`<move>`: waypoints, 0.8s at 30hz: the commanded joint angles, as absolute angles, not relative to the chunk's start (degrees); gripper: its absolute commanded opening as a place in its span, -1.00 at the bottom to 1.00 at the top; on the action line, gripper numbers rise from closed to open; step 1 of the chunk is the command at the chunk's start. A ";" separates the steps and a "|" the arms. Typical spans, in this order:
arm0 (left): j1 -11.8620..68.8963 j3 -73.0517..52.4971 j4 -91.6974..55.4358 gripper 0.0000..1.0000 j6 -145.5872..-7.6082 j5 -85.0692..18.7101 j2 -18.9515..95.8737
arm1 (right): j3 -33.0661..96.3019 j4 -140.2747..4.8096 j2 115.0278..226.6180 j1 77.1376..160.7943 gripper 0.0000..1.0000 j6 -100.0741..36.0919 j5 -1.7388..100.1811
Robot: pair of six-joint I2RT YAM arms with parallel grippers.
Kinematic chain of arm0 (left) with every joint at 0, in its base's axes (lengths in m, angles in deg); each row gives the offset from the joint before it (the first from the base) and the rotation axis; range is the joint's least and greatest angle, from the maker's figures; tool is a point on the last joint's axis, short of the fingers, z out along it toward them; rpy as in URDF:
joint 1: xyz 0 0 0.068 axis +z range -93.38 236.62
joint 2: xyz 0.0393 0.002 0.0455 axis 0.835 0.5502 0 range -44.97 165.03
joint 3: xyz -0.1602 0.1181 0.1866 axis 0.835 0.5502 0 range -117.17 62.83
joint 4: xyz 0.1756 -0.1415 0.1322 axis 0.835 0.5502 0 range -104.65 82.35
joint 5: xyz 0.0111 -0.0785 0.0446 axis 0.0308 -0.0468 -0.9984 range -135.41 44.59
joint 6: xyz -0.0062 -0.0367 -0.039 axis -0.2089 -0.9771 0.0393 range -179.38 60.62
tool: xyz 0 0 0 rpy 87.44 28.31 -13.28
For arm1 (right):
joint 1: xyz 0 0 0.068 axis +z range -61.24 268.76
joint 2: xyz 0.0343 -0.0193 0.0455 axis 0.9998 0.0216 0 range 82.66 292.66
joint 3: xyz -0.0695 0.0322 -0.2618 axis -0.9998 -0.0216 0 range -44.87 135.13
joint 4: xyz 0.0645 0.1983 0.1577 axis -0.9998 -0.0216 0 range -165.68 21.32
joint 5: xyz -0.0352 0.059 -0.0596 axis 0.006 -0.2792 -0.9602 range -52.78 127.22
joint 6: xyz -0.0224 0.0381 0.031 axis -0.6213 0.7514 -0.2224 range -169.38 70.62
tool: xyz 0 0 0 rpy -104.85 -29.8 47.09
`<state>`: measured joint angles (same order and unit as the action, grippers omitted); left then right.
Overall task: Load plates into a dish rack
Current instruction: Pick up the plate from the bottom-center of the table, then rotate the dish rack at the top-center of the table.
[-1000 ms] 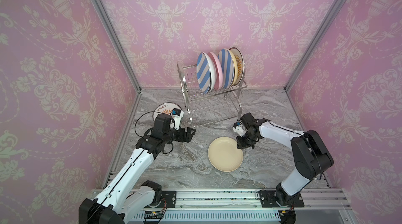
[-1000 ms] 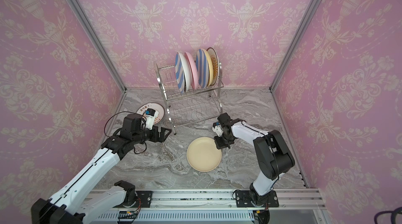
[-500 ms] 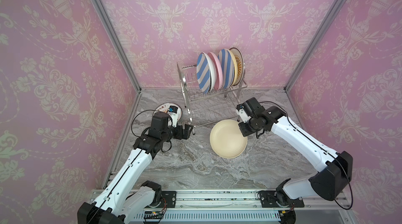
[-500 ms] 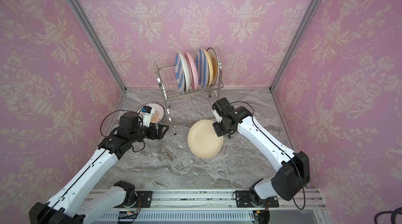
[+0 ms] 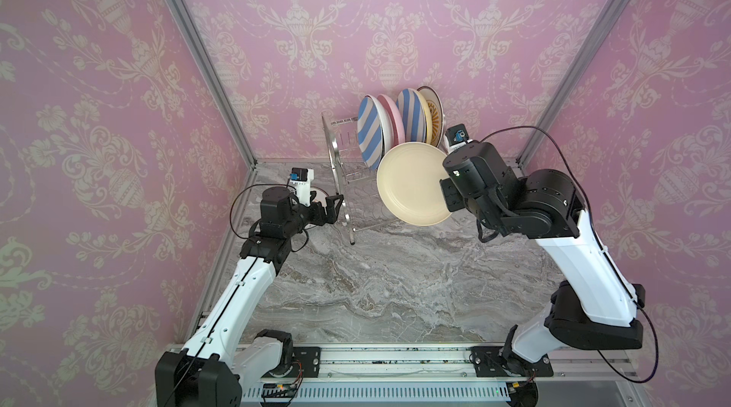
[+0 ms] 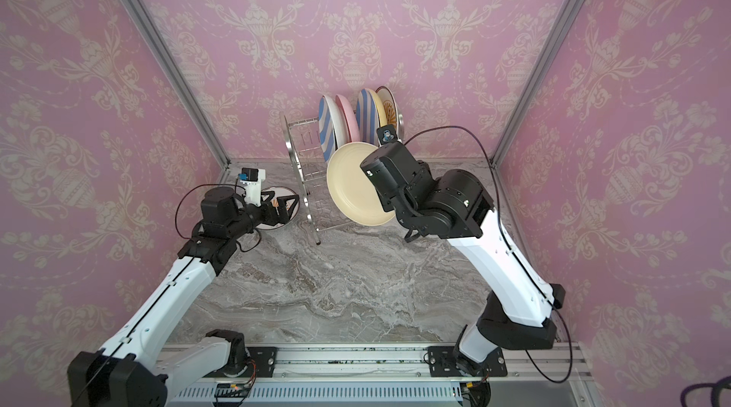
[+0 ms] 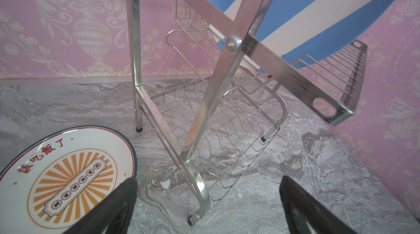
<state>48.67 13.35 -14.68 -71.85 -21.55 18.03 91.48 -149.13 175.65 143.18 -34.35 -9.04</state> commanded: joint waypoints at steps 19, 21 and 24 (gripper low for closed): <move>49.04 15.64 -33.26 0.99 -73.94 -6.80 23.71 | 96.23 -21.49 200.49 152.67 -1.00 -130.95 -44.32; 49.08 16.53 -31.28 0.99 -73.59 -7.44 21.48 | 102.40 -25.47 203.95 150.97 -1.00 -129.68 -45.23; 49.14 18.03 -29.07 0.99 -73.70 -10.25 18.69 | 104.11 -42.41 204.55 149.40 -1.00 -114.88 -45.54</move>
